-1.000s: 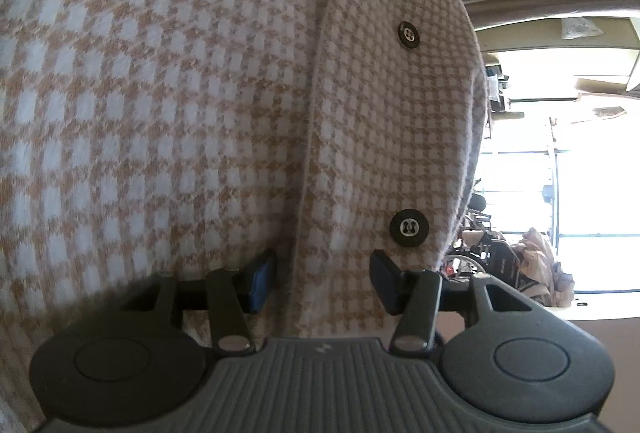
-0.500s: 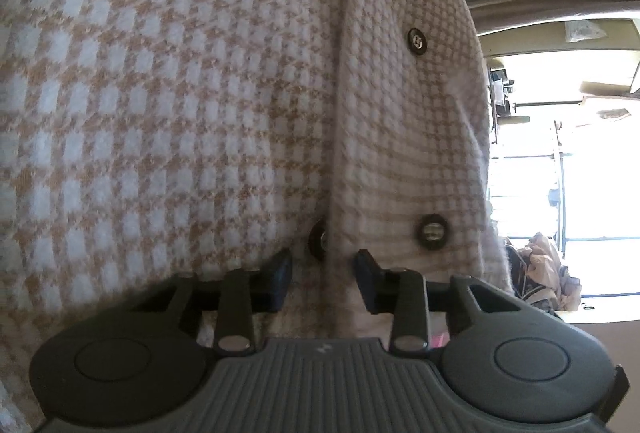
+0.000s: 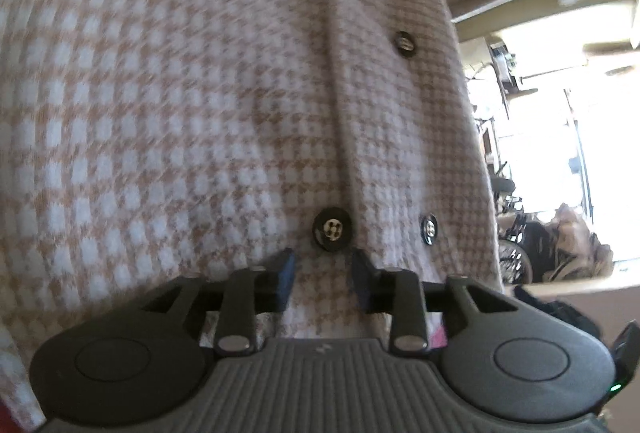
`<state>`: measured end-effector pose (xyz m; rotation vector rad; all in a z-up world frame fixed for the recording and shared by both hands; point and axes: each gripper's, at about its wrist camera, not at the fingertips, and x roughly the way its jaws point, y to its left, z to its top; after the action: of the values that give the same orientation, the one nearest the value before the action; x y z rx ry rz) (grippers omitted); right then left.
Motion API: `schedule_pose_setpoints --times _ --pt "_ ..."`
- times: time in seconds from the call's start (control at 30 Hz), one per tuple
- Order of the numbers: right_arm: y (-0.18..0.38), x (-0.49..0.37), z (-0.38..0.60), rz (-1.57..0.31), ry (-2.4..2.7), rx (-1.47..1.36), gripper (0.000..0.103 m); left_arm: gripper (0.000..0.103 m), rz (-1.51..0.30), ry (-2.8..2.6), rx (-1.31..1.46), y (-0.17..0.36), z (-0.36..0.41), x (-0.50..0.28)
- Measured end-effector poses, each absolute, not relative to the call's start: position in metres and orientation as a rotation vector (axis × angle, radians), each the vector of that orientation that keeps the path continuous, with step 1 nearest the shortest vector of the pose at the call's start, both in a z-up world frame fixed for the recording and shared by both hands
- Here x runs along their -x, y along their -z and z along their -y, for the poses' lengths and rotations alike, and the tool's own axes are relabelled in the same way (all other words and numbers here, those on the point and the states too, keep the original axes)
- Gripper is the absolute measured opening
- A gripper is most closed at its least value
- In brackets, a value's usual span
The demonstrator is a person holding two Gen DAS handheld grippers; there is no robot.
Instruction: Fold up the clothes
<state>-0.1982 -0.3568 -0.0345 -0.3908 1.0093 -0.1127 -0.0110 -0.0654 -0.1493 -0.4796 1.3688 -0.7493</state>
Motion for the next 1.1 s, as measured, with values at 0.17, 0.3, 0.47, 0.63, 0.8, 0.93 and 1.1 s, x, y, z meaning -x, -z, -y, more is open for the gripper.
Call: schedule_pose_setpoints --times 0.17,0.3,0.47,0.63,0.8,0.93,1.1 --pt "0.002 0.217 0.344 -0.934 0.066 0.310 0.023 0.045 -1.322 0.795 0.395 0.137 0.075 0.013" --pt "0.002 0.195 0.296 -0.882 -0.131 0.240 0.029 0.045 -1.325 0.788 0.422 0.137 0.073 0.010" --pt "0.039 0.147 0.238 -0.927 -0.256 0.281 0.042 0.045 -1.289 0.774 0.442 0.132 0.056 0.016" --pt "0.069 0.117 0.221 -0.984 -0.215 0.300 0.045 0.045 -1.216 0.835 0.271 0.124 0.049 0.028" --pt "0.081 0.111 0.217 -0.984 -0.185 0.318 0.020 0.045 -1.170 0.883 0.103 0.126 0.050 0.048" --pt "0.060 0.104 0.238 -0.954 -0.149 0.190 0.006 0.044 -1.152 0.894 0.074 0.130 0.048 0.054" --pt "0.022 0.098 0.253 -0.850 -0.221 -0.024 0.006 0.041 -1.163 0.910 0.117 0.134 0.042 0.052"
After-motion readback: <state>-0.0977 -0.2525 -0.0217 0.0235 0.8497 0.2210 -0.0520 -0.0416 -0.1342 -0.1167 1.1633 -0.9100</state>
